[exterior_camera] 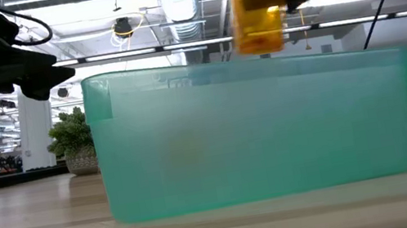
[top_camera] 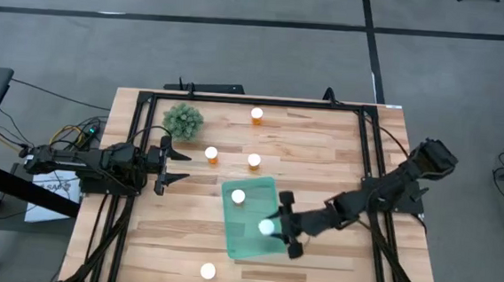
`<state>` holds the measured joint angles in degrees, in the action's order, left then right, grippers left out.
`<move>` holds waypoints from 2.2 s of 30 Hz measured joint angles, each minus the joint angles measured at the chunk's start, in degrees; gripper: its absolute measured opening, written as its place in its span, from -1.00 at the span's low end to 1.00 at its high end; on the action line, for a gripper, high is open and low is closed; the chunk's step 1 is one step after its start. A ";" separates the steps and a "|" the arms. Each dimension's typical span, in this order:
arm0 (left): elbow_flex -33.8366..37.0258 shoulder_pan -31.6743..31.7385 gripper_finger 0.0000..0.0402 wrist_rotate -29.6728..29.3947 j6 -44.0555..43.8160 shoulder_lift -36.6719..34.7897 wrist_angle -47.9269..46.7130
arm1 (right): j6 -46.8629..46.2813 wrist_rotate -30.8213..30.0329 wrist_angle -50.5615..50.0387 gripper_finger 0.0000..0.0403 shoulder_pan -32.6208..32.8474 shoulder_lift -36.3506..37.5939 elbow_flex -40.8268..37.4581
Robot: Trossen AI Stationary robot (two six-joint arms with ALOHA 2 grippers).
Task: Pick and place pill bottles into a basket
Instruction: Put the orange pill bottle into the green bin
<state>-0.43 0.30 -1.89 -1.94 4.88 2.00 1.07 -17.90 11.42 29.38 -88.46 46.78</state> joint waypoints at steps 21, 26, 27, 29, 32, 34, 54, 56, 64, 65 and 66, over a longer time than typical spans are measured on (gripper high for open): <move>-0.01 0.02 0.23 -0.01 0.00 -0.02 0.02 | 0.28 9.61 11.56 -0.09 -17.91 -12.84 -0.02; 0.00 0.00 0.23 0.00 0.00 -0.02 0.02 | -0.16 10.57 13.34 -0.08 -18.00 -14.77 -0.13; 0.00 0.02 0.23 0.00 0.00 -0.02 0.00 | -0.12 10.59 13.61 -0.08 -18.00 -14.95 -0.09; -0.02 0.01 0.23 0.00 -0.01 -0.02 0.02 | -0.12 10.74 13.77 -0.09 -18.24 -15.00 -0.11; -0.02 0.02 0.23 0.00 0.00 -0.02 0.02 | -0.14 10.70 14.11 -0.09 -18.75 -15.00 -0.09; 0.00 0.00 0.23 -0.01 0.00 0.00 0.00 | -0.93 10.70 14.05 -0.06 -19.11 -15.00 -0.09; 0.00 0.01 0.23 0.00 0.00 0.00 0.00 | -3.56 12.10 13.90 0.19 -19.62 -13.65 0.13; 0.00 0.00 0.23 0.00 -0.02 -0.01 0.00 | -2.17 12.03 13.64 0.19 -19.09 -11.95 0.66; -0.01 0.00 0.23 0.00 -0.01 0.01 0.02 | 1.59 3.14 6.77 0.19 -20.95 -2.64 1.16; -0.01 0.01 0.23 0.00 0.00 -0.02 0.01 | 1.56 2.08 5.81 0.19 -21.72 -1.72 1.16; 0.00 0.01 0.23 0.00 0.00 0.01 0.02 | 1.55 1.34 5.57 0.19 -22.53 -1.02 1.16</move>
<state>-0.43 0.31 -1.89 -1.94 4.89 2.02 2.63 -16.56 16.99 6.85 -89.48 47.94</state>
